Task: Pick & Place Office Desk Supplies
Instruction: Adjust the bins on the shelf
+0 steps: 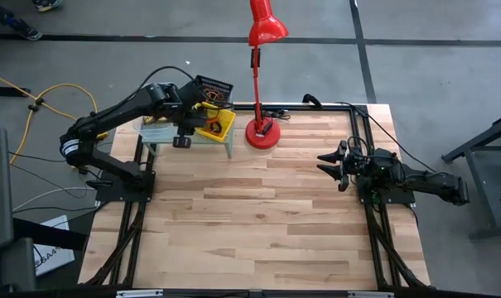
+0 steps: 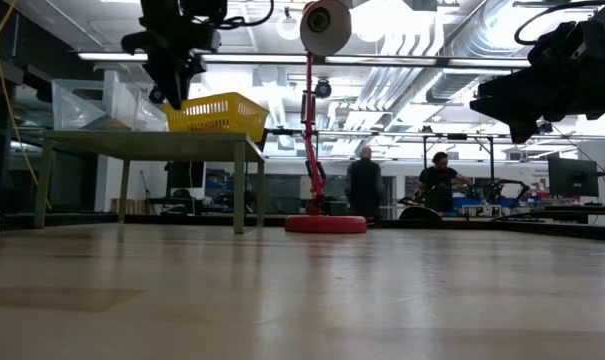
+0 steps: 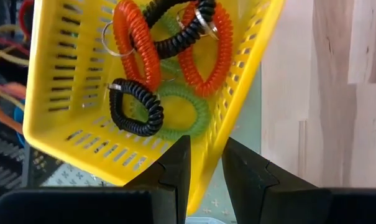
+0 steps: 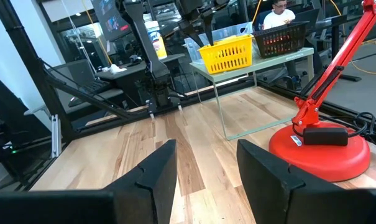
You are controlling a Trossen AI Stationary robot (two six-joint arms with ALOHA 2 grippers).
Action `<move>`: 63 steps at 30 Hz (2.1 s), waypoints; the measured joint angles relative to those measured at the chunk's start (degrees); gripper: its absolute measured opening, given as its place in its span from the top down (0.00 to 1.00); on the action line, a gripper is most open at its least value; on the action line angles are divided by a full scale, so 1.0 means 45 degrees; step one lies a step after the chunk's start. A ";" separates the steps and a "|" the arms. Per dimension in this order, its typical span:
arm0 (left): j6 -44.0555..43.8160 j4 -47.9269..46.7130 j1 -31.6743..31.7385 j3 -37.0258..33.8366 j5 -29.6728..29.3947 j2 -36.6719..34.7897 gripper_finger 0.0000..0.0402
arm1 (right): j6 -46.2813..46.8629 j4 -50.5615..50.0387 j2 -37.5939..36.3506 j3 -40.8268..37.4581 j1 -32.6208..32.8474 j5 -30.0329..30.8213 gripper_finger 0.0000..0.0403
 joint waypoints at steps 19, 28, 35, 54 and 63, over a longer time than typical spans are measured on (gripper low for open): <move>-0.2050 -0.0299 -0.0005 0.0000 -0.0057 -0.0005 0.98 | 0.0005 0.0004 0.0000 -0.0005 -0.0003 0.0004 0.61; -0.2089 -0.0630 -0.0392 0.0000 0.0155 -0.0171 0.94 | 0.0004 0.0005 0.0001 -0.0005 0.0001 0.0001 0.61; -0.2089 -0.0900 -0.0389 0.0000 0.0097 -0.0382 0.94 | 0.0003 0.0005 0.0000 -0.0001 -0.0002 0.0000 0.61; -0.1971 -0.1065 -0.0160 0.0000 0.0098 -0.0403 0.79 | 0.0001 0.0000 0.0000 -0.0005 -0.0004 0.0004 0.61; -0.1922 -0.0869 -0.0350 0.0000 0.0055 -0.0732 0.75 | 0.0003 0.0000 0.0001 -0.0002 -0.0002 0.0003 0.61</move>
